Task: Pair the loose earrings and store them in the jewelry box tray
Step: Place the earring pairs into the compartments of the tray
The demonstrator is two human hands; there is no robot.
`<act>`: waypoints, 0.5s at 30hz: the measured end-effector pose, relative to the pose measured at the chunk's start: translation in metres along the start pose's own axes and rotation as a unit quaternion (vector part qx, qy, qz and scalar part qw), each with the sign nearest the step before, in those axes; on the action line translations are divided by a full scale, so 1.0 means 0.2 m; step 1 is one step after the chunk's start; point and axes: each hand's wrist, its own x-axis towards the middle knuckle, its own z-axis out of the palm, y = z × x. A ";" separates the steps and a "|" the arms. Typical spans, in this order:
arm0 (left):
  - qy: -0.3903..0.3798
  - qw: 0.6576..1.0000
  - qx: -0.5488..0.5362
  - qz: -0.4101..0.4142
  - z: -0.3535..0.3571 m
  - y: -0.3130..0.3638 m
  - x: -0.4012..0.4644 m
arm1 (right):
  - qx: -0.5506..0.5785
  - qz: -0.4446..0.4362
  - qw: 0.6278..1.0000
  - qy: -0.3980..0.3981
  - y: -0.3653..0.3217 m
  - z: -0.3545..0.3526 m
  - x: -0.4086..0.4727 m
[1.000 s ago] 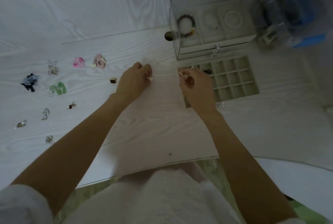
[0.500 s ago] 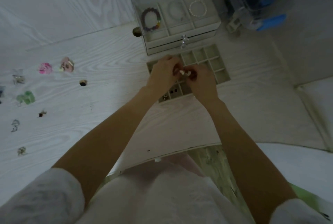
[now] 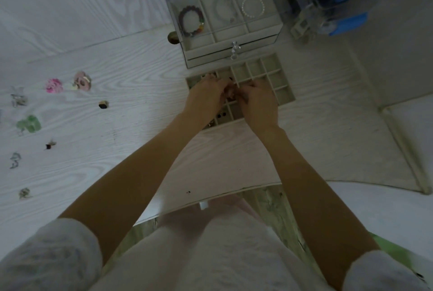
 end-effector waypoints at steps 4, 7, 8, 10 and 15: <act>-0.001 0.999 -0.021 -0.030 -0.01 -0.01 0.04 | 0.009 0.038 0.999 0.020 -0.02 0.00 0.00; 0.018 1.000 0.006 -0.020 -0.01 -0.01 0.05 | 0.012 0.054 0.998 0.022 -0.02 0.00 0.01; 0.019 1.000 0.016 -0.018 -0.01 -0.01 0.04 | 0.012 0.054 0.998 0.024 -0.02 0.00 0.02; 0.024 0.999 0.037 0.001 0.00 -0.01 0.02 | 0.009 0.048 0.998 0.029 -0.03 0.01 0.01; 0.038 0.997 0.064 0.016 0.03 -0.04 -0.04 | 0.017 0.023 0.998 0.060 -0.04 0.04 -0.01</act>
